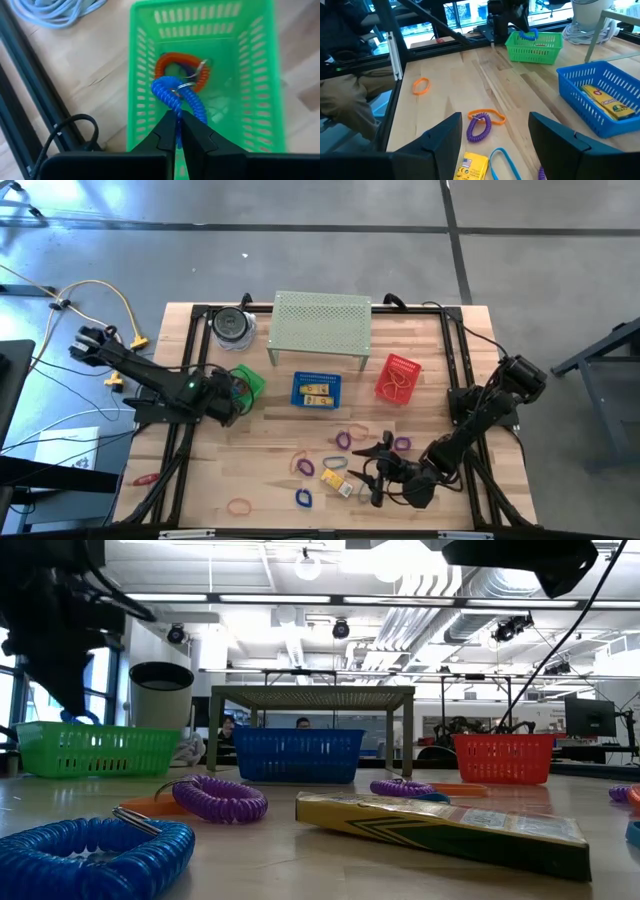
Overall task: Pick & Place Office Desk Supplies
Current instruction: Put the blue spring keychain into the green bin, then put the purple spring key chain into the green bin
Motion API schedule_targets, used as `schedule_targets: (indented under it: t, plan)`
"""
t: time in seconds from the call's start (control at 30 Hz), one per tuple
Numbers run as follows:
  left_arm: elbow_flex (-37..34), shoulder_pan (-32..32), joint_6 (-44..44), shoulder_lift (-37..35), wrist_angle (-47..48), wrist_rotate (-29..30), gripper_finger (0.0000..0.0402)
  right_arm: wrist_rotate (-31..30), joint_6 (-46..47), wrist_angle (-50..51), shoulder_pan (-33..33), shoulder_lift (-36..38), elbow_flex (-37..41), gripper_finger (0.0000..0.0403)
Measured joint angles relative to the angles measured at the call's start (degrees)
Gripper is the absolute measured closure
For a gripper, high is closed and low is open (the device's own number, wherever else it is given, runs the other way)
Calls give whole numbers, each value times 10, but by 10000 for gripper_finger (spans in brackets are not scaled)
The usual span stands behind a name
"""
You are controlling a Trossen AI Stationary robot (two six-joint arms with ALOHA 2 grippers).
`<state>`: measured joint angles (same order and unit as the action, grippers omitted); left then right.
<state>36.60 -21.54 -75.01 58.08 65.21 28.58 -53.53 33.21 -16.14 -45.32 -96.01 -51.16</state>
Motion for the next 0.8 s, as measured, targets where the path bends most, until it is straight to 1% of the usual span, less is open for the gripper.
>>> schedule_targets:
  t: [0.13, 0.27, 0.53, 0.67, 0.8]
  plan:
    - [-15, 14, 0, 0, -9, 0, 373, 3, 0, 0, 0, 0, 0, 184]
    - [-16, 24, 0, 0, -23, -3, 347, 16, 0, 0, 0, 0, 0, 184]
    - [-16, 27, 65, 0, -60, -3, 297, 16, 0, 7, 0, 0, 0, 184]
    - [-6, 27, 88, 0, -61, -10, 292, 16, 0, 11, 0, 0, 0, 184]
    - [23, 20, 121, 0, -61, -13, 298, 15, 9, 23, 1, 0, 0, 184]
